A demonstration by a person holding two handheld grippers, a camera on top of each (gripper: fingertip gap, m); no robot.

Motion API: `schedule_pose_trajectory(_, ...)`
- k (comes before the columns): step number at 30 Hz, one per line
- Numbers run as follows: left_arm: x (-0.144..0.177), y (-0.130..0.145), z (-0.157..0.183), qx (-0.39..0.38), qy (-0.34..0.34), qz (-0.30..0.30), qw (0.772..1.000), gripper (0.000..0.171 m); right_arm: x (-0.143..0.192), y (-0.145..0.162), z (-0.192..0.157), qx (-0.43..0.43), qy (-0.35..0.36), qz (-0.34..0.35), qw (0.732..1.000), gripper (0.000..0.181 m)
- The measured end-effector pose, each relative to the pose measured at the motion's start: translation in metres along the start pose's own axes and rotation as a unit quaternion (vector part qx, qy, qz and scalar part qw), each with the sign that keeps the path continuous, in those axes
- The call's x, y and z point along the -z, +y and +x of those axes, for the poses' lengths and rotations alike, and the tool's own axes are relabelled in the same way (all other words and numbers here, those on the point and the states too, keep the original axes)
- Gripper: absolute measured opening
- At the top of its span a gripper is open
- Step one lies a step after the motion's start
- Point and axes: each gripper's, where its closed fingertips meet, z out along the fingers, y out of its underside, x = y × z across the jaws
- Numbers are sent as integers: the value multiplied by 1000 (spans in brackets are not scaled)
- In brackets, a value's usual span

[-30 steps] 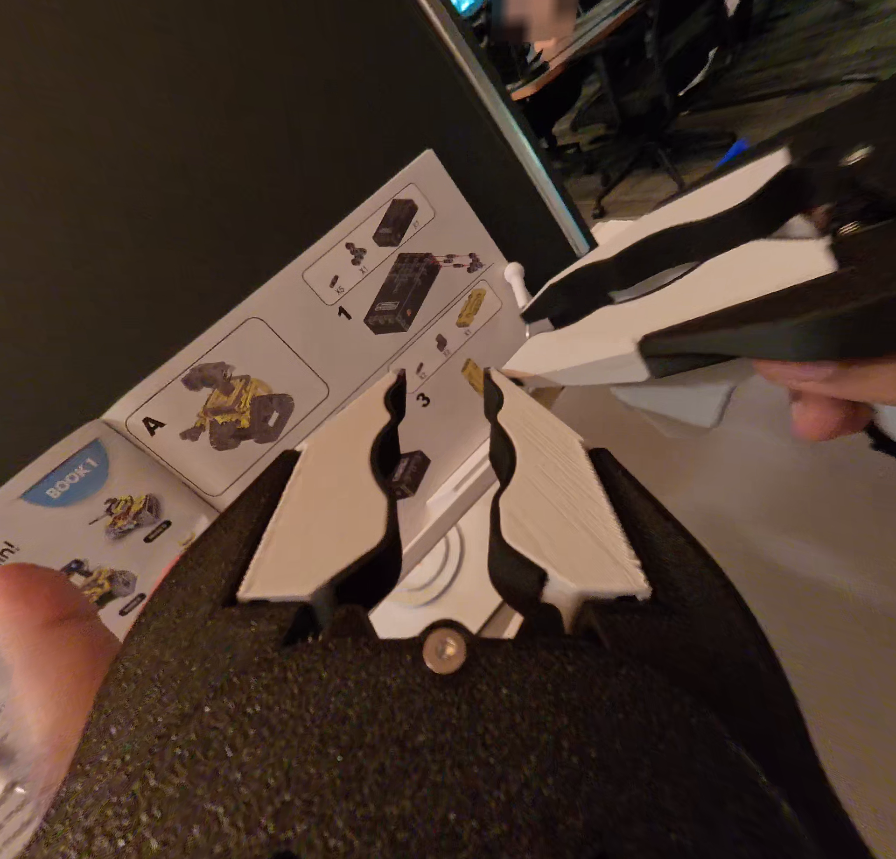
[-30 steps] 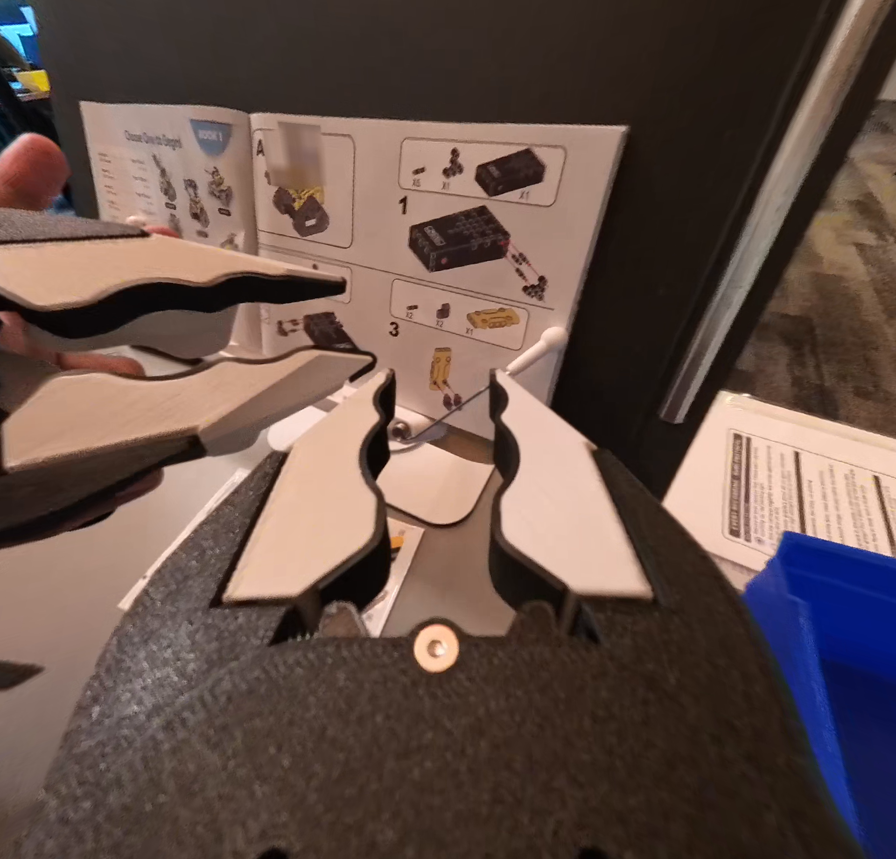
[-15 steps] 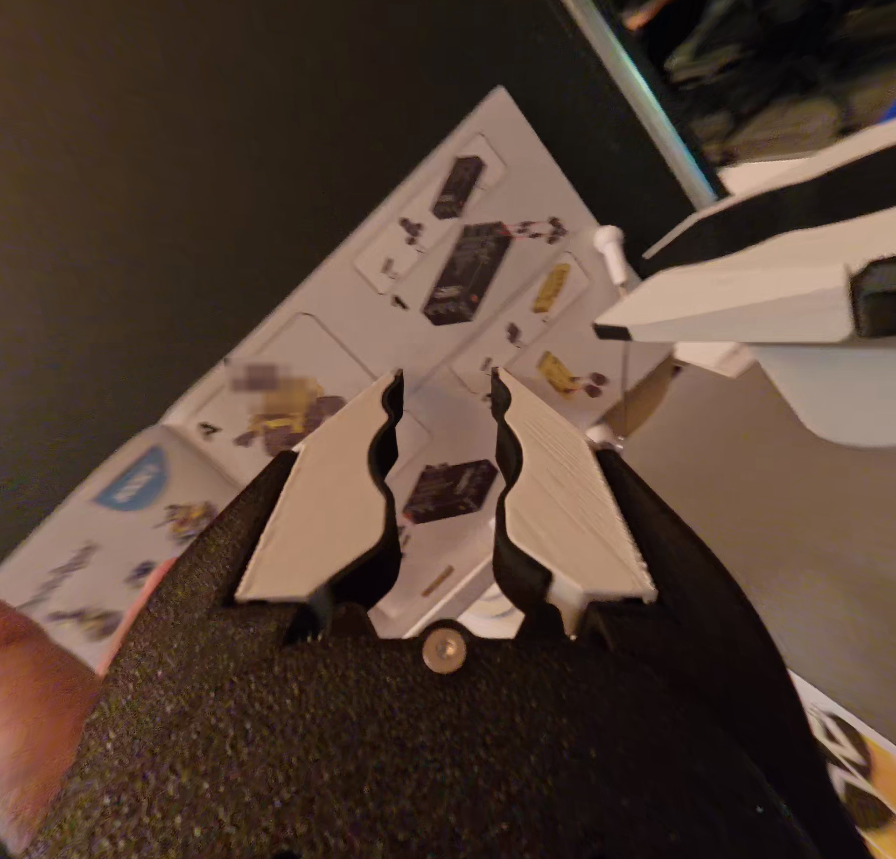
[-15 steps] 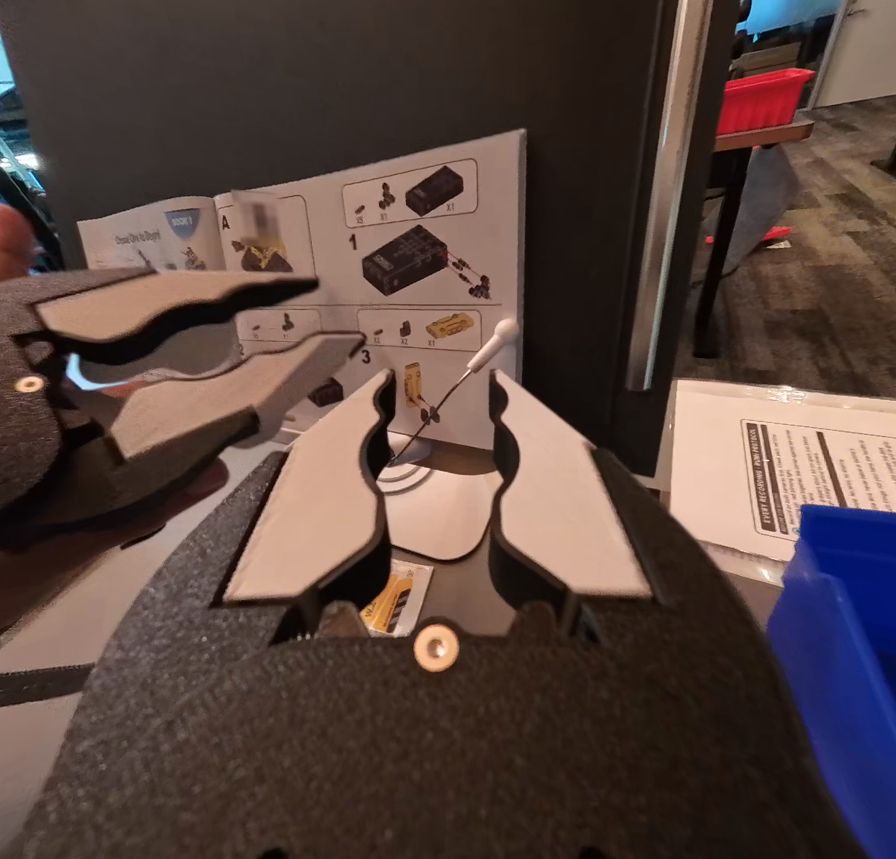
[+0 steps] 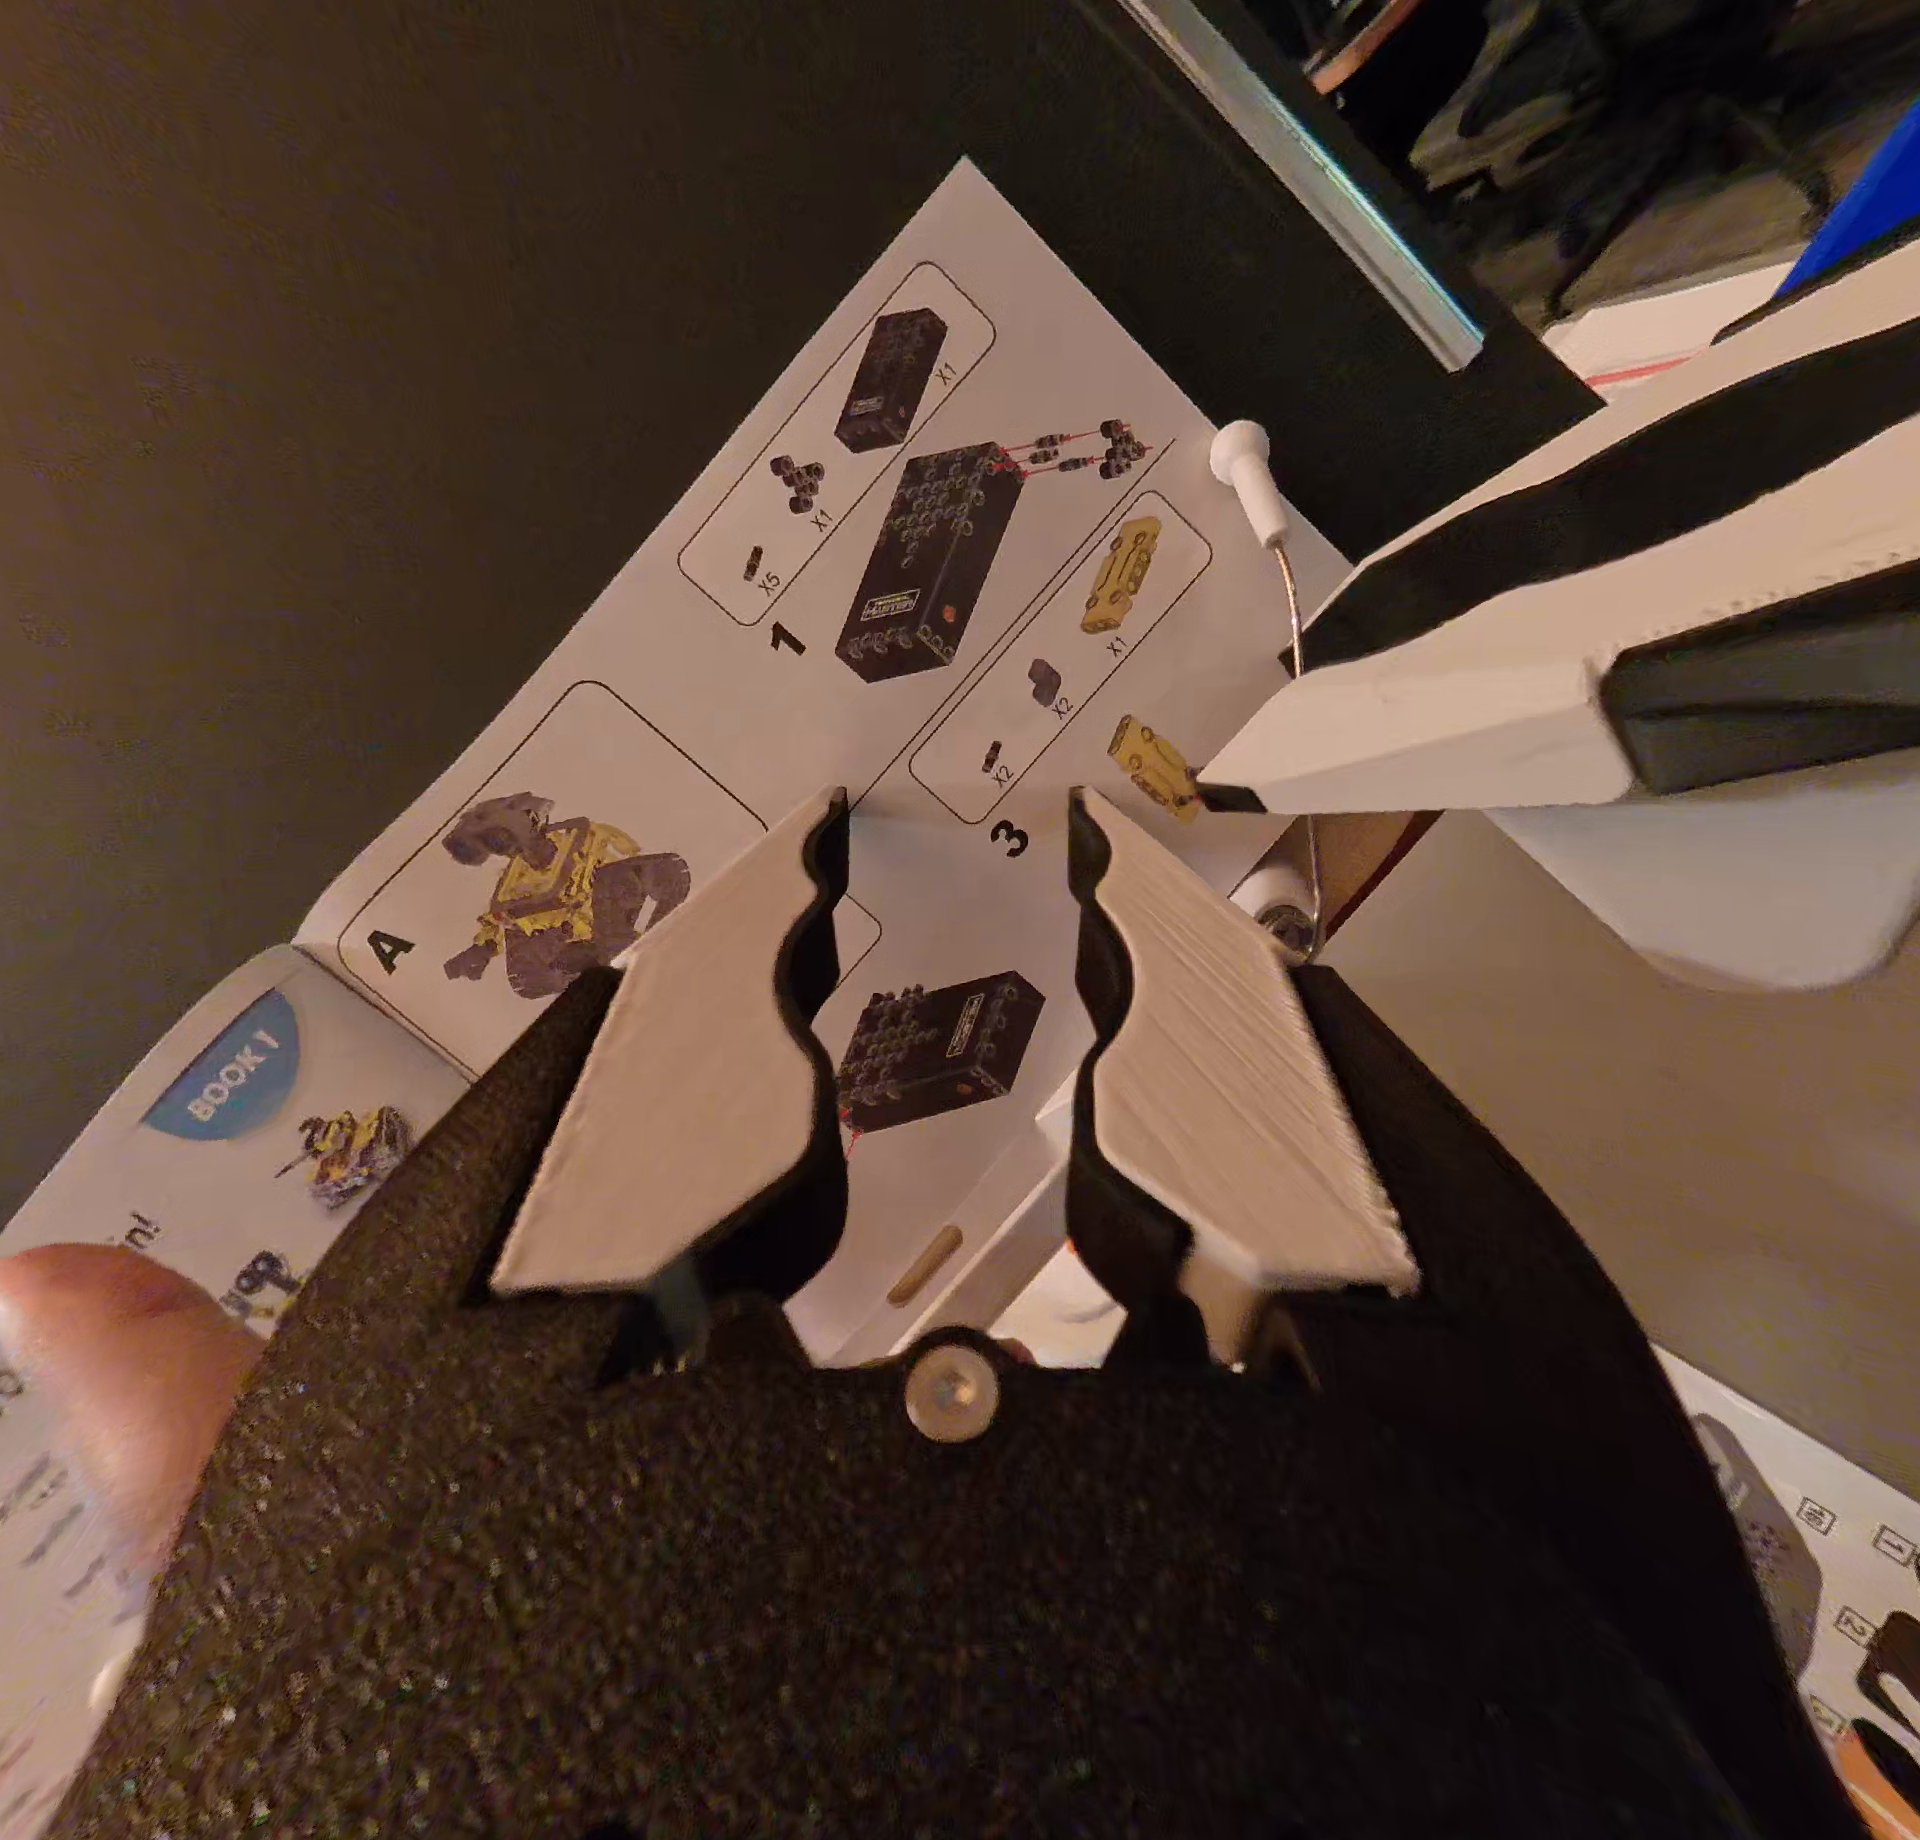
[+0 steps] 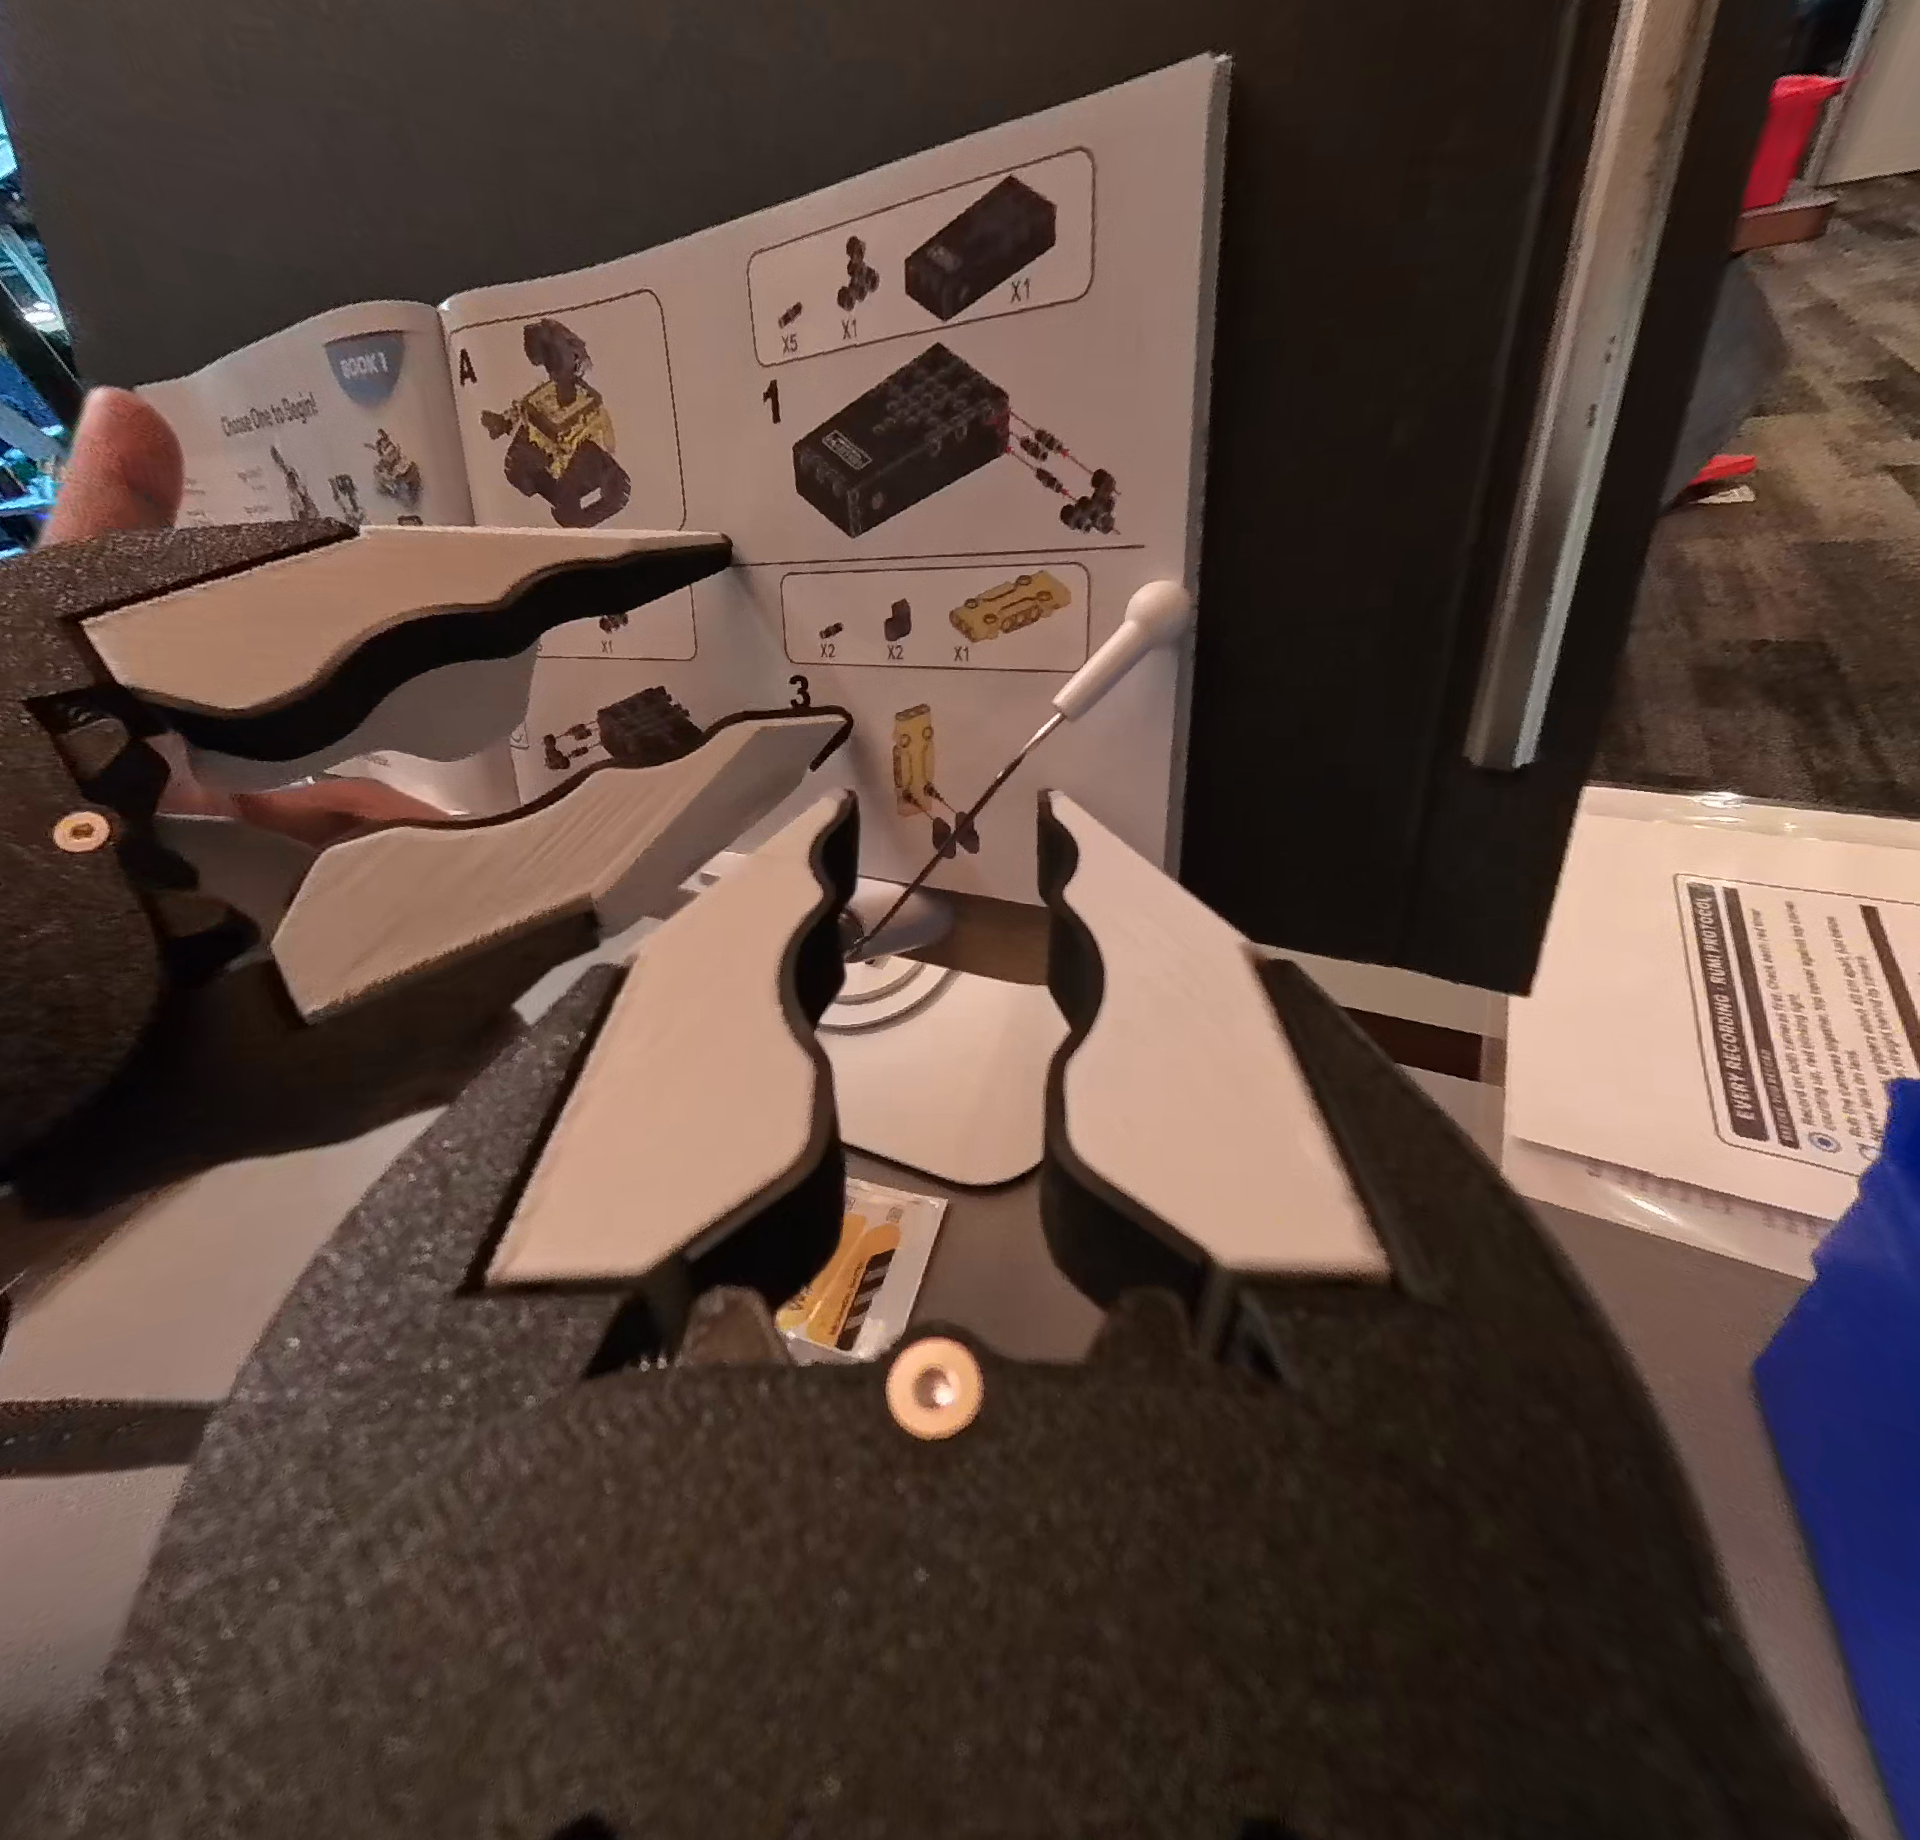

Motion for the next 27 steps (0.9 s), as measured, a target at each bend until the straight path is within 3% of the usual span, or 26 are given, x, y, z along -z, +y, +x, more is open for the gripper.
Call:
schedule_pose_trajectory(8,0,1,1,-33,-15,35,999,42,-1,3,-2,20,4,-20,1000,34)
schedule_pose_trajectory(13,0,0,0,-13,-15,40,999,39,-2,5,-3,24,8,-21,999,34)
schedule_pose_trajectory(18,-1,2,-1,-26,-20,28,999,38,-3,7,0,12,4,-16,1000,8)
schedule_pose_trajectory(24,-1,-2,-4,-19,-27,30,999,34,-2,8,-2,-71,-61,-23,995,3)
schedule_pose_trajectory(27,1,-1,-8,-1,-38,25,999,24,-1,7,-1,-73,-60,-6,996,2)
